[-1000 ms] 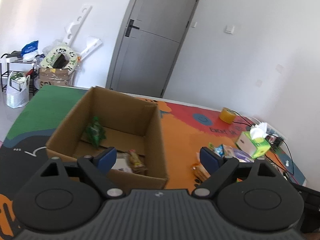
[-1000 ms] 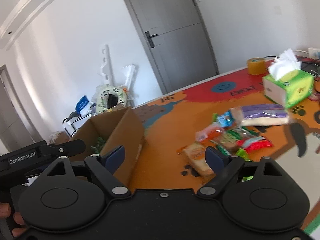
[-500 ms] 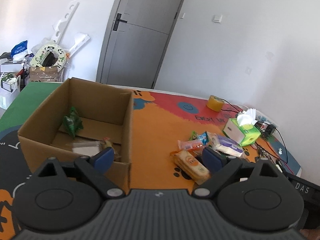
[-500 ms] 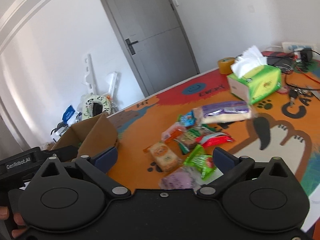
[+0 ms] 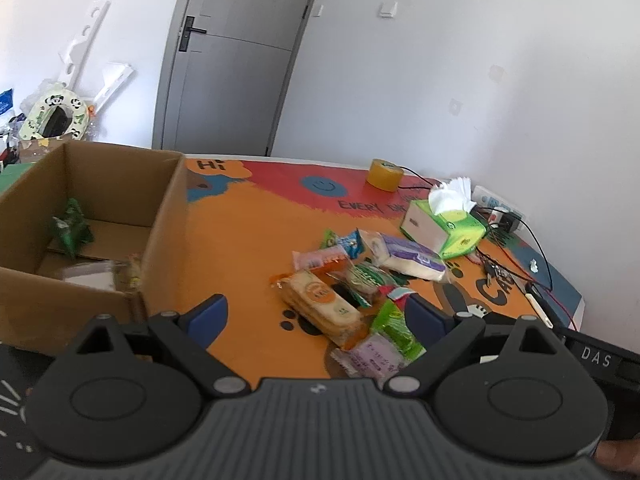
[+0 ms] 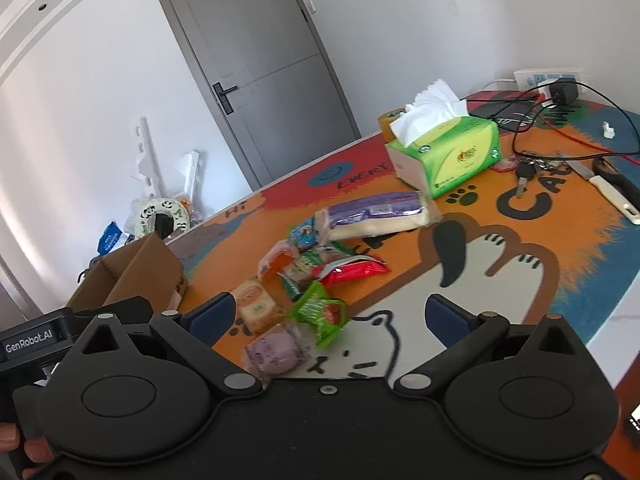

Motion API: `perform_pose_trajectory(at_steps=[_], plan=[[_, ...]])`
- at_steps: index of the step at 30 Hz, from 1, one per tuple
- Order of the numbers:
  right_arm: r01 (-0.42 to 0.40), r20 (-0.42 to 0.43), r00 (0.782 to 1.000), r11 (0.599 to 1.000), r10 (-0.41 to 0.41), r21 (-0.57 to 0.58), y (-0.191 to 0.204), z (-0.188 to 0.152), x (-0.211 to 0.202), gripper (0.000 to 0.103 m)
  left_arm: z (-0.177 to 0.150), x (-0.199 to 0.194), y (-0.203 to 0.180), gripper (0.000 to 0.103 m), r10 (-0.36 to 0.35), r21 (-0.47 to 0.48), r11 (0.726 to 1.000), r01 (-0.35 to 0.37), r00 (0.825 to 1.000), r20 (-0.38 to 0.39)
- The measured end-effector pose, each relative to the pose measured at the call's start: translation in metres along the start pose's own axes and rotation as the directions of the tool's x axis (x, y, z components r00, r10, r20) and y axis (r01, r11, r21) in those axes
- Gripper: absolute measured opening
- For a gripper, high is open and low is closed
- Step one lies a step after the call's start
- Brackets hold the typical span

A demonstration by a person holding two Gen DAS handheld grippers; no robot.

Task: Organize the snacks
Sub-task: 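Move the left tool back to the snacks and grasp the clear purple packet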

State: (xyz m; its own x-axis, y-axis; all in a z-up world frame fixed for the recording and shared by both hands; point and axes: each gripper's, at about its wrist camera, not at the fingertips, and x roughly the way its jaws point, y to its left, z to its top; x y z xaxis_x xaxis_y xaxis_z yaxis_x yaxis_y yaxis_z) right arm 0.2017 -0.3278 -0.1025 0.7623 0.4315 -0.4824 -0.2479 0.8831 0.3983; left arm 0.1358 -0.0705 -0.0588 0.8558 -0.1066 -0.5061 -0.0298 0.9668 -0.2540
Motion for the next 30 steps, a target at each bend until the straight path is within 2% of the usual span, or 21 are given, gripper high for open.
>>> perform_pose_trajectory(at_steps=[3,8,30], plan=[[0.008,0.0,1.0,1.0,-0.008,-0.002,-0.006,-0.001,0.0,0.1,-0.004,0.01,-0.007,0.094,-0.004,0.016,1.0,0.004,1.0,-0.019],[0.008,-0.022,1.0,1.0,-0.008,-0.001,-0.016,-0.003,0.005,0.086,-0.011,0.026,-0.015,0.094,-0.009,0.032,0.999,0.01,0.999,-0.041],[0.021,-0.05,0.999,0.999,-0.019,0.024,-0.042,-0.006,0.019,0.085,-0.037,0.088,-0.039,0.092,0.015,0.109,0.994,0.0,0.99,-0.14]])
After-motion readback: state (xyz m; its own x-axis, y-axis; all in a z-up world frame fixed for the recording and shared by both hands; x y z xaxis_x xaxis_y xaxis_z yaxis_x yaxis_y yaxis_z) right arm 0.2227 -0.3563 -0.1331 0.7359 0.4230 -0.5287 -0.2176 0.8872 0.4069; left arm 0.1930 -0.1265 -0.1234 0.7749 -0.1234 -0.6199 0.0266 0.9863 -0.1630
